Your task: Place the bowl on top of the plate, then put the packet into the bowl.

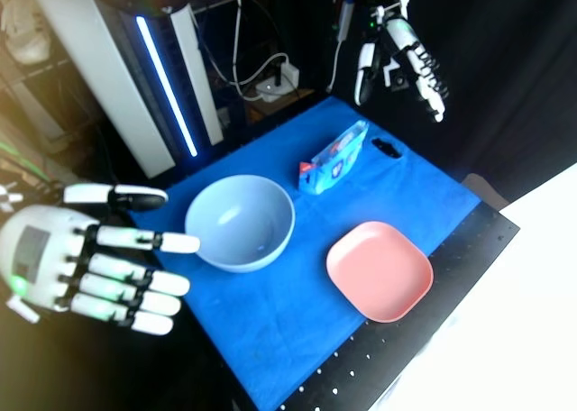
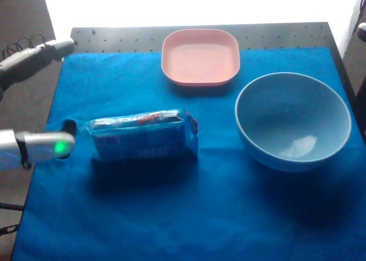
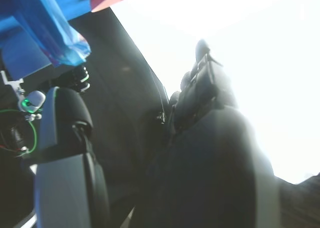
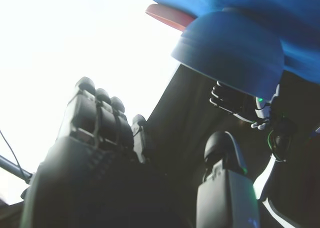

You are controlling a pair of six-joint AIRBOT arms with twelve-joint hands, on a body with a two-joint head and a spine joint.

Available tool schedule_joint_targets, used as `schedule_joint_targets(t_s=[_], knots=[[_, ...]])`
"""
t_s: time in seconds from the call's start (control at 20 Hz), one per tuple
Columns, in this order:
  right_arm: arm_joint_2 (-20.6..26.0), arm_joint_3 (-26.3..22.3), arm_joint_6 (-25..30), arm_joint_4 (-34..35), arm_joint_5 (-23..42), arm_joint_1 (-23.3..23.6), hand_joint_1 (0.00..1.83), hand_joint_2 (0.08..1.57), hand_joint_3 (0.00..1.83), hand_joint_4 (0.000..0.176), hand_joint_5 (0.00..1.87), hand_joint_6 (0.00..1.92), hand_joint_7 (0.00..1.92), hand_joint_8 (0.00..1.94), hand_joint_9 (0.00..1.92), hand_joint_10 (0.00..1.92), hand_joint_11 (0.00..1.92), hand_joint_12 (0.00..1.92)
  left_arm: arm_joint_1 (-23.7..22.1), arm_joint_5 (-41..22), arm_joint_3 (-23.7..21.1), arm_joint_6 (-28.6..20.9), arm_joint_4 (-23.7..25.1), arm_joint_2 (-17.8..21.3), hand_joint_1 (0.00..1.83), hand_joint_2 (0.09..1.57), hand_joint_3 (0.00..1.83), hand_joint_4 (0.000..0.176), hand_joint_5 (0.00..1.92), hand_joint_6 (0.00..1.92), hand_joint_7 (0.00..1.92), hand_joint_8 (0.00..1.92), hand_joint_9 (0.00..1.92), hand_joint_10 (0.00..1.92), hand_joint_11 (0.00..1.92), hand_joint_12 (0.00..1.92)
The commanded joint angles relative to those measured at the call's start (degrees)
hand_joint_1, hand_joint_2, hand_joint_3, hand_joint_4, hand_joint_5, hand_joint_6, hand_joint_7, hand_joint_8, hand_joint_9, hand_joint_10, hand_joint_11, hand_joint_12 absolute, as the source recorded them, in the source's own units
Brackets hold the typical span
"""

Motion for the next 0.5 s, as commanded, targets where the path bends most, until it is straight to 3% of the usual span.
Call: schedule_joint_targets(t_s=[0.0,0.1,0.2,0.25,0.3,0.35,0.4,0.45], knots=[[0.29,0.36,0.27,1.5,6.72,0.67,0.51,0.96,0.01,0.048,0.0,0.0,0.02,0.0,0.01,0.0,0.01,0.12,-0.32,-8.42,-0.1,0.26,-0.93,0.48,0.52,0.99,0.01,0.132,0.18,0.01,0.11,0.01,0.04,0.01,0.0,0.21],[0.28,0.53,0.27,1.25,5.99,0.76,0.52,0.94,0.0,0.034,0.03,0.01,0.02,0.0,0.0,0.0,0.0,0.01,-0.11,-8.57,-0.3,0.42,-0.97,0.56,0.52,1.0,0.01,0.114,0.17,0.0,0.1,0.0,0.04,0.0,0.01,0.17],[0.4,0.61,0.27,-1.09,5.59,2.16,0.55,0.92,0.0,0.063,0.0,0.0,0.0,0.0,0.0,0.0,0.0,0.0,-0.02,-7.88,-0.36,0.55,-0.73,0.57,0.45,1.02,0.01,0.144,0.07,0.0,0.01,0.0,0.0,0.0,0.0,0.02],[0.52,0.63,0.27,-2.79,5.18,3.17,0.62,0.89,0.0,0.089,0.0,0.0,0.0,0.0,0.0,0.0,0.0,0.0,0.0,-7.92,-0.41,0.64,-0.73,0.56,0.41,1.01,0.0,0.17,0.01,0.0,0.0,0.0,0.0,0.0,0.0,0.0],[0.65,0.61,0.27,-4.79,4.34,4.47,0.6,0.86,0.0,0.09,0.0,0.0,0.0,0.0,0.0,0.0,0.0,0.0,0.0,-8.04,-0.42,0.66,-0.73,0.55,0.39,0.99,0.0,0.175,0.0,0.0,0.0,0.0,0.0,0.0,0.0,0.0],[0.79,0.6,0.27,-7.59,2.51,6.3,0.56,0.82,0.0,0.121,0.0,0.0,0.0,0.0,0.0,0.0,0.0,0.0,0.07,-8.15,-0.42,0.66,-0.73,0.55,0.41,0.96,0.0,0.176,0.0,0.0,0.0,0.0,0.0,0.0,0.0,0.0],[0.89,0.61,0.27,-11.79,-0.62,8.89,0.62,0.8,0.0,0.127,0.0,0.0,0.0,0.0,0.0,0.0,0.0,0.0,0.23,-8.2,-0.43,0.66,-0.73,0.55,0.41,0.95,0.0,0.176,0.0,0.0,0.0,0.0,0.0,0.0,0.0,0.0],[0.96,0.62,0.27,-15.81,-3.75,11.66,0.49,0.8,0.0,0.132,0.0,0.0,0.0,0.0,0.0,0.0,0.0,0.0,0.32,-8.22,-0.44,0.66,-0.73,0.55,0.4,0.95,0.0,0.176,0.0,0.0,0.0,0.0,0.0,0.0,0.0,0.0]])
